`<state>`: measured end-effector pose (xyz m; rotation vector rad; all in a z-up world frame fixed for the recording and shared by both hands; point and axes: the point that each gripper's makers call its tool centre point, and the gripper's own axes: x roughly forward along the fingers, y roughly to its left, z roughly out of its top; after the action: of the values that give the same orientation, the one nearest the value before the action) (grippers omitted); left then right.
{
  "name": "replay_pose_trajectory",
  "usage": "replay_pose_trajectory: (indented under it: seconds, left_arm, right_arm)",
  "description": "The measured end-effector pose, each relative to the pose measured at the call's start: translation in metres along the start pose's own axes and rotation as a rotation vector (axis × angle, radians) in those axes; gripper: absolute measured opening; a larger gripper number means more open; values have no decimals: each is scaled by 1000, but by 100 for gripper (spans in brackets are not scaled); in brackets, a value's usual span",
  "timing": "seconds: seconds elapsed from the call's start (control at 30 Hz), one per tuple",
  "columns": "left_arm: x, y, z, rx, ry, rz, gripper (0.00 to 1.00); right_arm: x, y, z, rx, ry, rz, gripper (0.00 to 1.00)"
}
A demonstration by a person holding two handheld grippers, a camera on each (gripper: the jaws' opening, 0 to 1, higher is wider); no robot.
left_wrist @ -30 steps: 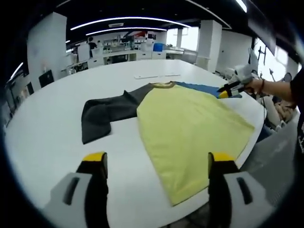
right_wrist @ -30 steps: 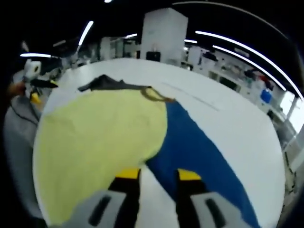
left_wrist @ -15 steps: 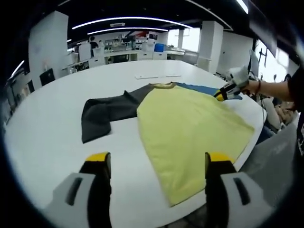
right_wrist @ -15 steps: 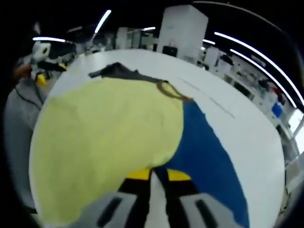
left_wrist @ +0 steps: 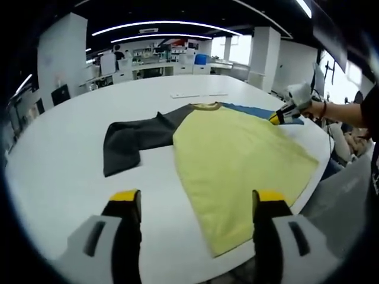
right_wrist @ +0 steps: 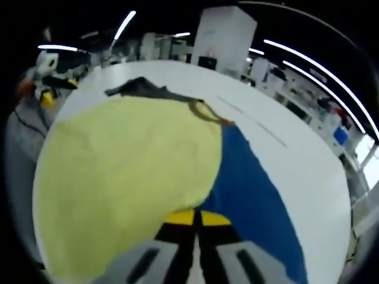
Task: Fold the garment on the visible template until the final outline fits inside the template.
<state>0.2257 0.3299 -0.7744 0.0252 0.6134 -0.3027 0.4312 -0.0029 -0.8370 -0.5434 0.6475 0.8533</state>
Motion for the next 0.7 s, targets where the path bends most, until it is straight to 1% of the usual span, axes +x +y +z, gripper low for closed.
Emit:
replay_pose_trajectory:
  seconds: [0.1, 0.17, 0.27, 0.3, 0.53, 0.63, 0.7]
  left_arm:
    - [1, -1, 1, 5, 1, -3, 73]
    - [1, -1, 0, 8, 4, -2, 73]
    - [1, -2, 1, 9, 4, -3, 74]
    - [1, -3, 1, 10, 3, -4, 74]
    - [0, -2, 2, 12, 2, -4, 75]
    - [0, -2, 2, 10, 5, -2, 76]
    - [0, -1, 0, 9, 8, -2, 78]
  right_arm:
    - [-4, -7, 1, 37, -14, -18, 0]
    - [-5, -14, 1, 68, -22, -45, 0]
    - [-8, -26, 3, 136, -45, -75, 0]
    - [-8, -26, 4, 153, -47, -77, 0]
    - [-3, -26, 3, 186, -39, -88, 0]
    - [-4, -24, 3, 221, -41, -78, 0]
    - [-7, -28, 2, 267, -50, -86, 0]
